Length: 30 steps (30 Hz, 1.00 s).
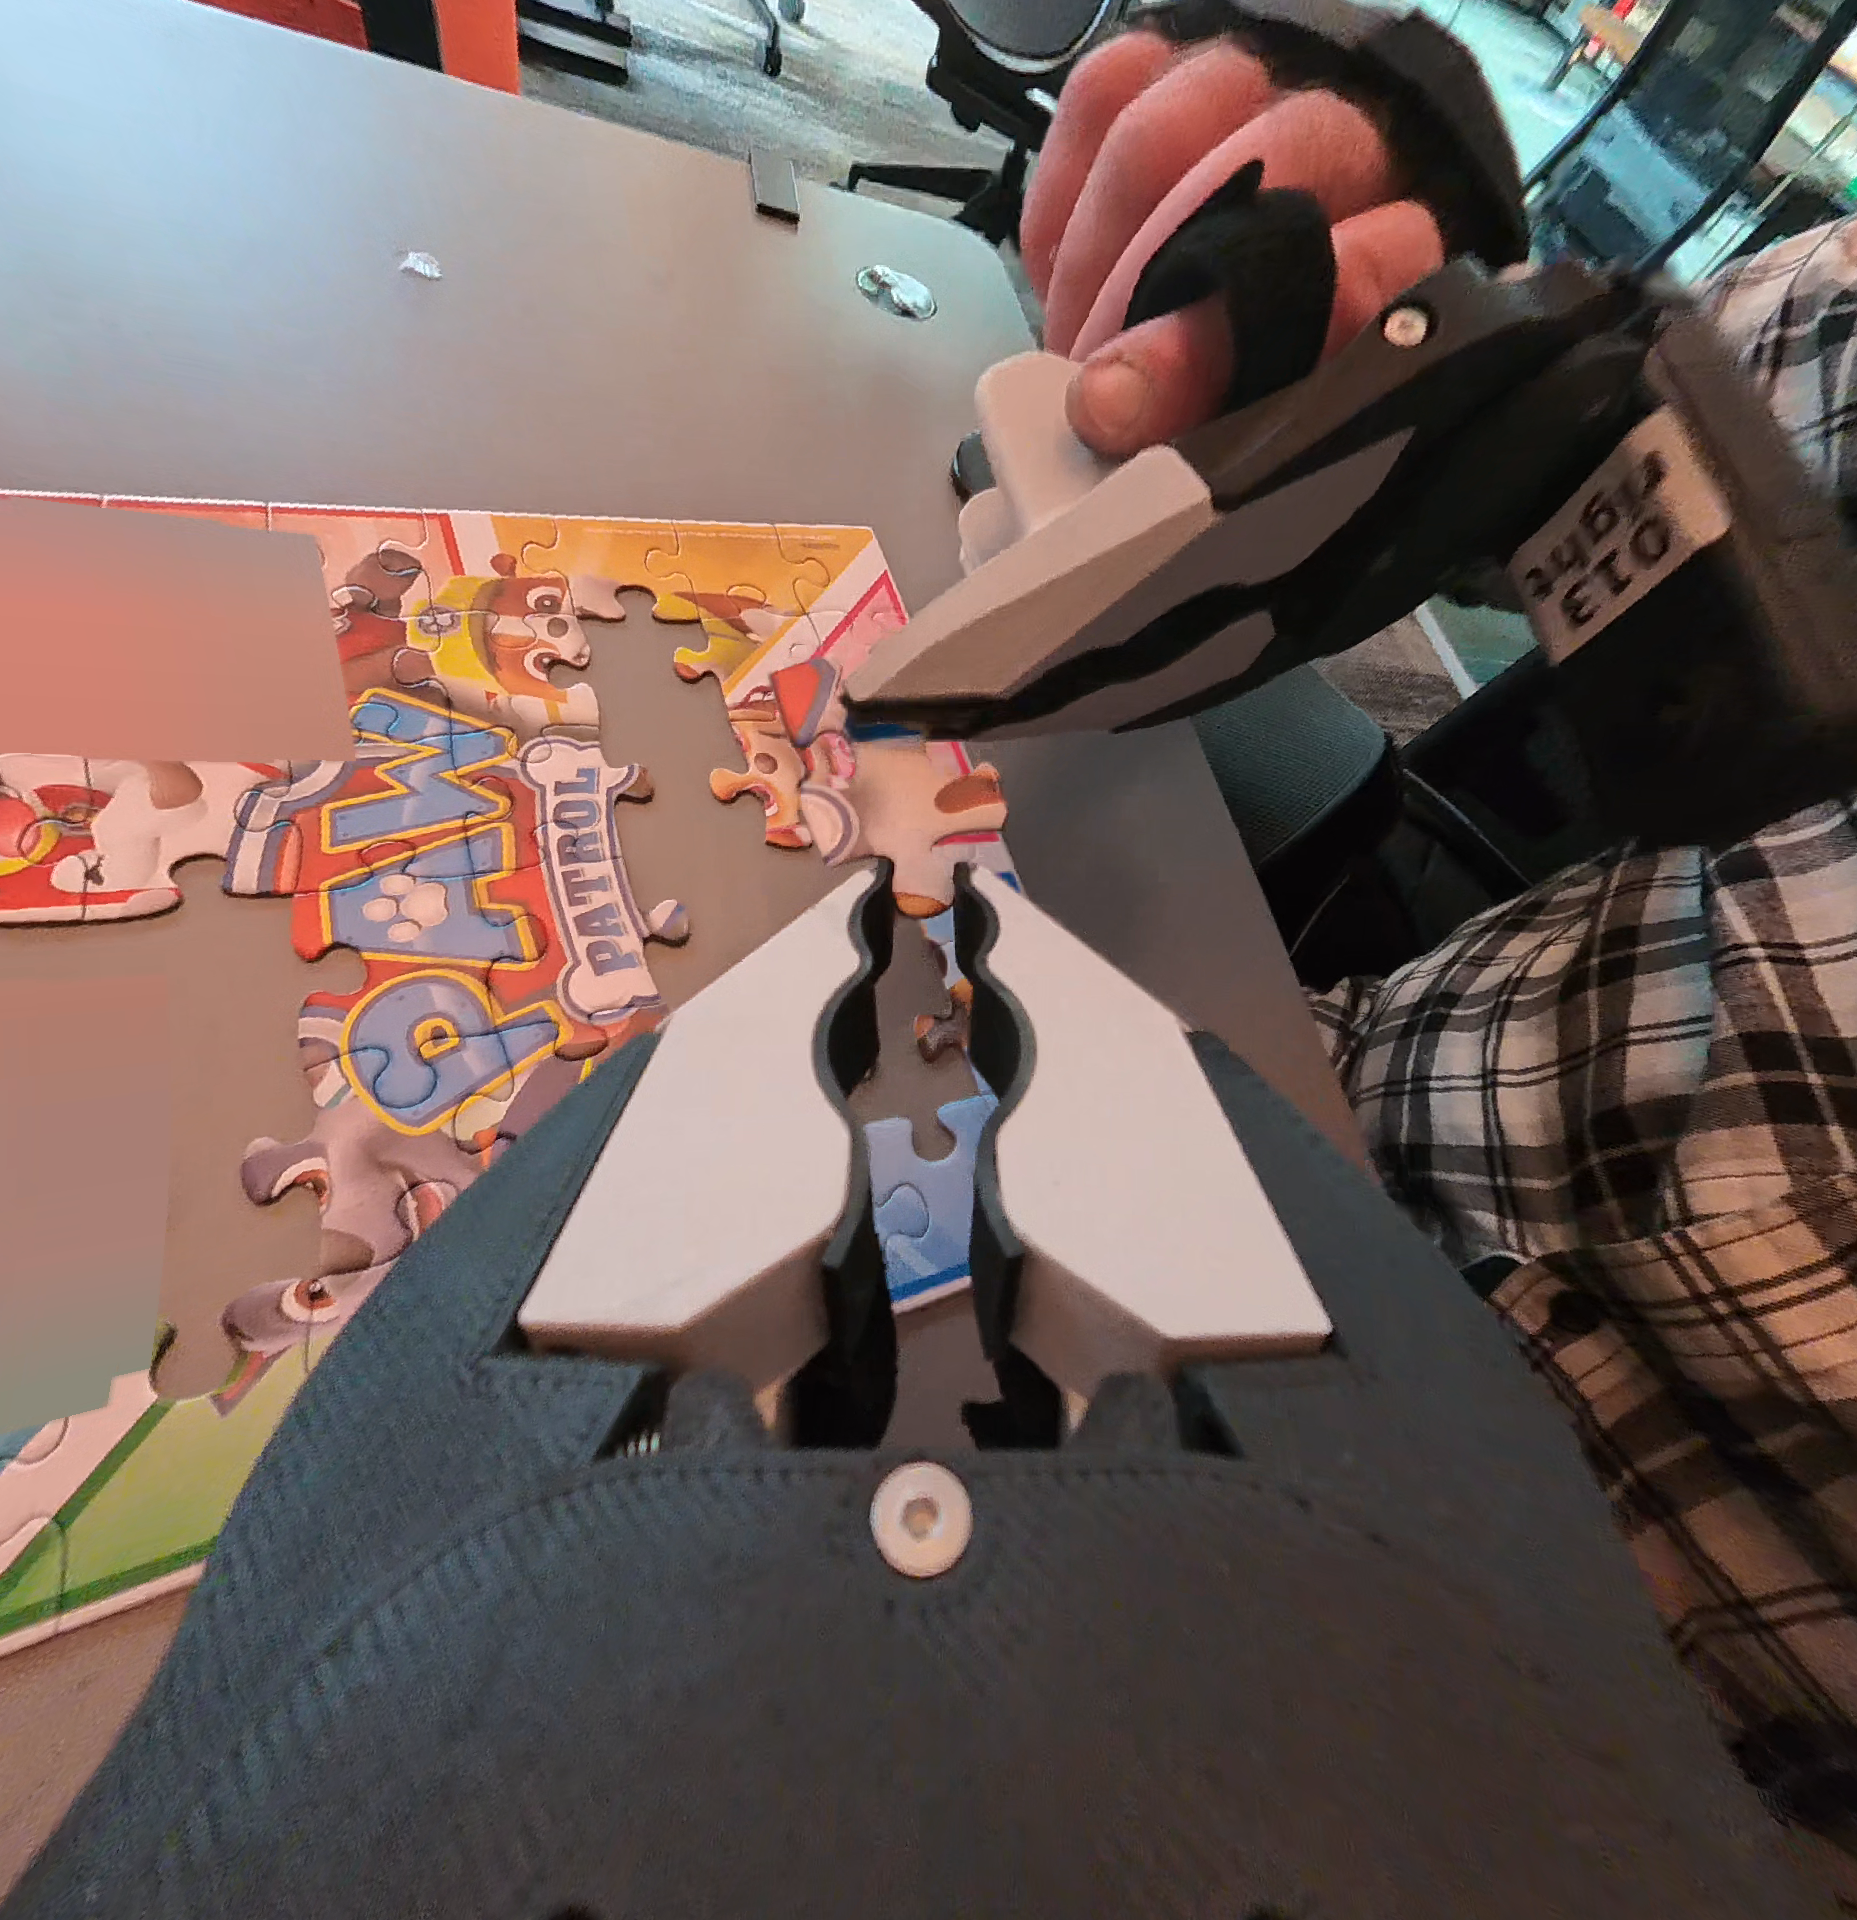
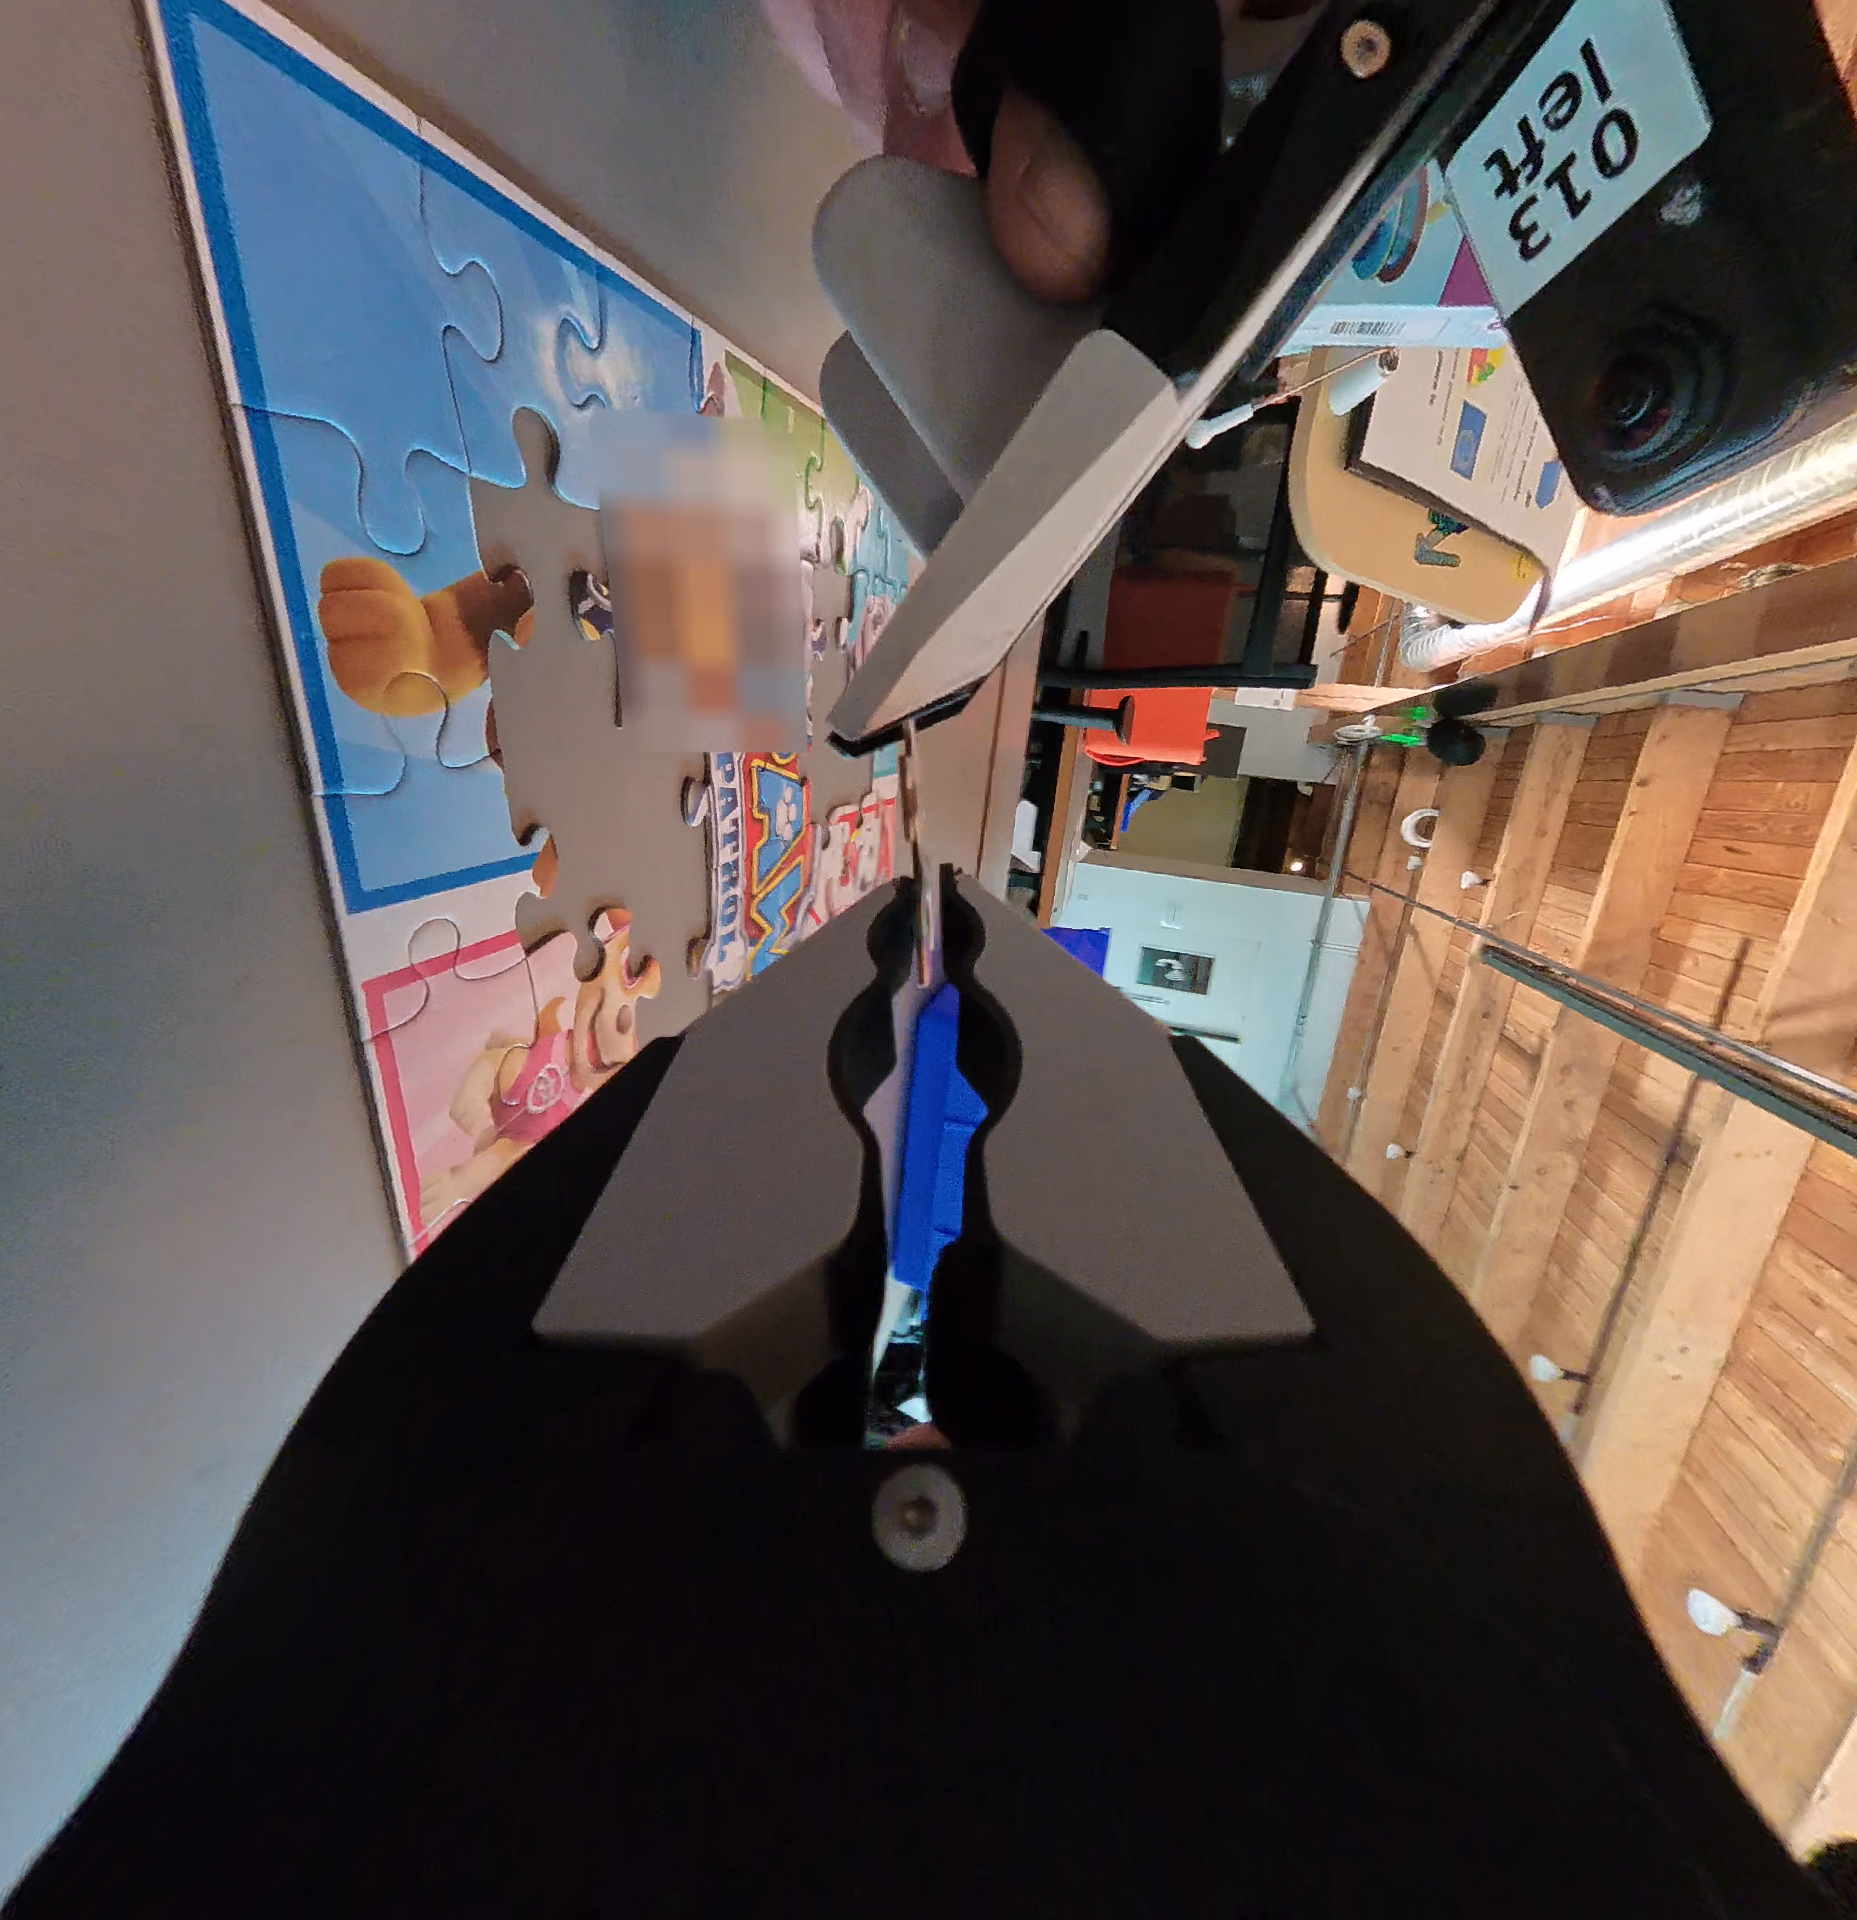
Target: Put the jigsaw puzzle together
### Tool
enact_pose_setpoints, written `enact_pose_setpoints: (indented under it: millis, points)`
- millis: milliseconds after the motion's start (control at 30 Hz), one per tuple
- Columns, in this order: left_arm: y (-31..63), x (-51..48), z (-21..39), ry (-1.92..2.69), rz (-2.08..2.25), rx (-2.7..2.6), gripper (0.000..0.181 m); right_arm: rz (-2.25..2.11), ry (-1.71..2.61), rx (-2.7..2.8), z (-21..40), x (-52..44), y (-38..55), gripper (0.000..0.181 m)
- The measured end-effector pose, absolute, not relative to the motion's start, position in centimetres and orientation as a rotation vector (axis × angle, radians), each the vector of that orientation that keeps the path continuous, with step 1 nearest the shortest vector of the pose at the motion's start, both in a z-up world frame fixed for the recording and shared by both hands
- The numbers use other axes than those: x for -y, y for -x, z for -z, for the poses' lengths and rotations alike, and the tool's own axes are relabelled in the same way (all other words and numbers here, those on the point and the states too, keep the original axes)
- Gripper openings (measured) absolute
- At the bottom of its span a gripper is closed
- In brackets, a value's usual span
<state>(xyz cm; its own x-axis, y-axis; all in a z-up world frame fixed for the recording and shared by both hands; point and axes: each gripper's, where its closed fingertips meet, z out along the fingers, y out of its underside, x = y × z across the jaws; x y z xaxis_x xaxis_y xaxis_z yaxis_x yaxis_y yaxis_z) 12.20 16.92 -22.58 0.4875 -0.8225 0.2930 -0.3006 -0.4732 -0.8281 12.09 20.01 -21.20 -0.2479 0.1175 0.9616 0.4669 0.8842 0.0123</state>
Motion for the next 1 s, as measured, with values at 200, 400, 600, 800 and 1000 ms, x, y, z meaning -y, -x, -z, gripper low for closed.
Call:
enact_pose_setpoints:
  millis: [200, 400, 600, 800, 1000]
  points:
    - [-11.1, -15.9, 23.4, 2.069, 0.861, -1.013, 0.010, 0.118, 0.589, 1.870, 21.6, -19.2, -12.4, 0.017]
    - [-10.8, -14.3, 24.8, 2.154, 0.897, -1.069, 0.010, 0.086, 0.598, 1.951, 23.6, -17.8, -12.2, 0.000]
    - [-9.9, -13.4, 26.4, 2.265, 0.822, -1.124, 0.017, 0.099, 0.590, 2.039, 25.5, -17.1, -12.1, 0.000]
    - [-8.1, -13.6, 26.6, 2.318, 0.711, -1.099, 0.021, 0.178, 0.561, 2.082, 26.7, -17.4, -11.7, 0.000]
    - [-8.4, -14.3, 27.1, 2.315, 0.602, -1.119, 0.021, 0.212, 0.515, 2.118, 27.2, -17.1, -11.6, 0.000]
